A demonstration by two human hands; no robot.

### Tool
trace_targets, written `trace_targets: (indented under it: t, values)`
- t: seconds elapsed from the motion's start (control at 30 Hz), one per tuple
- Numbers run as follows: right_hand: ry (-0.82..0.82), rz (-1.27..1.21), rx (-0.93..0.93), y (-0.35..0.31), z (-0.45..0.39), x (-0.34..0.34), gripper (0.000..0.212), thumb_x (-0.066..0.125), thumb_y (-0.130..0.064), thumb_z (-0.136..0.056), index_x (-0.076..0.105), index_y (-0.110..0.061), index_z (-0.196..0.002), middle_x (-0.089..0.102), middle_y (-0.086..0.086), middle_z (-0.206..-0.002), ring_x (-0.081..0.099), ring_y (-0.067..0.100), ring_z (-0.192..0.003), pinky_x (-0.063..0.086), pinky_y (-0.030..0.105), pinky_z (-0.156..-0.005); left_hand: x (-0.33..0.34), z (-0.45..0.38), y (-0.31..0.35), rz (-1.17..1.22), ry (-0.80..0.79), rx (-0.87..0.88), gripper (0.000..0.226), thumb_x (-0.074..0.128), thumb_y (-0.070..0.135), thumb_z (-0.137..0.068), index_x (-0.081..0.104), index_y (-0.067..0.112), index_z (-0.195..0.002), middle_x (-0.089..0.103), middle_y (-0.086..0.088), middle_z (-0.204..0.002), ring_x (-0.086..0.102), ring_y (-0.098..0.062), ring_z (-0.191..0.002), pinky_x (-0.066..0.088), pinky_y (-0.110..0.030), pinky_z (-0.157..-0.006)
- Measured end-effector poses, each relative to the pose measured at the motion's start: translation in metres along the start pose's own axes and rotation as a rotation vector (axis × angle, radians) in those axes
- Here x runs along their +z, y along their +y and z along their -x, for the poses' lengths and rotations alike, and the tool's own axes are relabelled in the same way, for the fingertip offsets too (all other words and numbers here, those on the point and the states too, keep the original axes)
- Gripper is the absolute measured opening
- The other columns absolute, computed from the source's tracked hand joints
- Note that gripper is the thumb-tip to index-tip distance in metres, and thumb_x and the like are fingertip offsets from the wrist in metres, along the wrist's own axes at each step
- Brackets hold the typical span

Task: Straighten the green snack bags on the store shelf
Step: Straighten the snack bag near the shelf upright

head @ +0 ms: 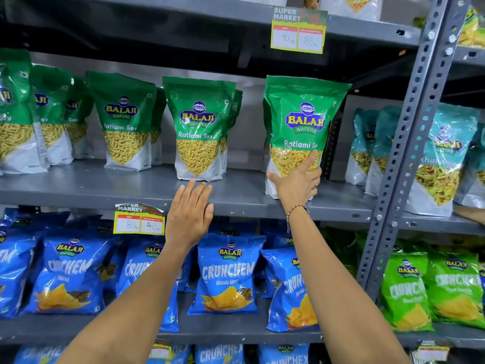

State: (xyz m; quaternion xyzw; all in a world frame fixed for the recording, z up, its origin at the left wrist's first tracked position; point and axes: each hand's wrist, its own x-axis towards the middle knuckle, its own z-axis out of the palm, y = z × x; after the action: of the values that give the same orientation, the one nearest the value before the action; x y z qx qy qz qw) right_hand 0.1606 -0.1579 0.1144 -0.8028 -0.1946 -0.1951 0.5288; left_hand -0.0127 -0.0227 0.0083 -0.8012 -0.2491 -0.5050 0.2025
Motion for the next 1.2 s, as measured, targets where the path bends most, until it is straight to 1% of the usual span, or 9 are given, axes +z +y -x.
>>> trace_targets:
  t: [0.3,0.43,0.57,0.73,0.9,0.97,1.1,1.2]
  values:
    - [0.019,0.001,-0.014,-0.001,0.015,-0.016,0.122,0.085,-0.043,-0.064,0.005,-0.019,-0.152,0.026,0.027,-0.148,0.033,0.042,-0.136,0.032,0.053,-0.107,-0.001,0.000,0.000,0.014,-0.035,-0.015,0.052,0.023,0.034,-0.103,0.053,0.004,-0.132,0.059,-0.016,-0.131,0.043,-0.033,-0.133,0.021,-0.043,-0.116]
    - [0.015,-0.009,-0.014,-0.001,0.019,-0.020,0.121,0.085,-0.042,-0.065,0.004,-0.019,-0.152,0.024,0.027,-0.149,0.031,0.041,-0.138,0.031,0.053,-0.108,-0.002,0.001,0.000,0.022,-0.036,-0.014,0.052,0.021,0.035,-0.103,0.053,0.004,-0.131,0.059,-0.016,-0.130,0.043,-0.033,-0.133,0.019,-0.042,-0.117]
    - [0.025,0.001,-0.019,-0.002,0.022,-0.025,0.120,0.085,-0.042,-0.066,0.005,-0.019,-0.152,0.024,0.026,-0.149,0.032,0.041,-0.137,0.032,0.053,-0.108,-0.002,0.000,0.000,0.020,-0.038,-0.010,0.052,0.022,0.035,-0.103,0.053,0.004,-0.131,0.059,-0.016,-0.130,0.043,-0.033,-0.133,0.018,-0.041,-0.118]
    - [0.045,0.009,-0.029,-0.003,0.028,-0.029,0.120,0.086,-0.043,-0.063,0.008,-0.018,-0.152,0.030,0.024,-0.144,0.037,0.040,-0.132,0.035,0.051,-0.104,-0.003,0.000,0.000,0.021,-0.027,0.002,0.051,0.024,0.033,-0.103,0.055,0.002,-0.130,0.059,-0.017,-0.129,0.044,-0.034,-0.133,0.018,-0.041,-0.117]
    - [0.040,0.015,-0.034,-0.002,0.030,-0.032,0.121,0.085,-0.045,-0.064,0.007,-0.018,-0.152,0.028,0.024,-0.146,0.036,0.040,-0.133,0.035,0.051,-0.104,-0.004,0.002,0.001,0.025,-0.030,0.004,0.051,0.025,0.033,-0.103,0.055,0.002,-0.130,0.060,-0.018,-0.129,0.044,-0.034,-0.133,0.019,-0.042,-0.117]
    - [0.031,0.017,-0.036,0.000,0.029,-0.033,0.123,0.084,-0.048,-0.064,0.004,-0.016,-0.152,0.025,0.026,-0.147,0.032,0.041,-0.136,0.034,0.052,-0.106,-0.004,0.002,0.001,0.027,-0.034,0.002,0.051,0.025,0.033,-0.103,0.054,0.002,-0.130,0.059,-0.017,-0.130,0.044,-0.034,-0.133,0.020,-0.043,-0.117]
    - [-0.006,0.011,-0.034,0.004,0.025,-0.036,0.131,0.082,-0.055,-0.063,-0.003,-0.009,-0.152,0.015,0.030,-0.152,0.018,0.044,-0.143,0.029,0.055,-0.110,-0.004,0.000,0.001,0.033,-0.027,0.002,0.050,0.027,0.032,-0.102,0.055,0.002,-0.130,0.060,-0.017,-0.130,0.044,-0.034,-0.133,0.021,-0.043,-0.117]
    - [-0.015,0.014,-0.056,0.007,0.025,-0.035,0.129,0.080,-0.055,-0.065,-0.002,-0.009,-0.152,0.012,0.030,-0.153,0.015,0.045,-0.144,0.024,0.056,-0.113,-0.004,0.001,0.000,0.033,-0.021,0.007,0.049,0.028,0.032,-0.102,0.055,0.002,-0.130,0.060,-0.018,-0.129,0.045,-0.035,-0.132,0.021,-0.043,-0.117]
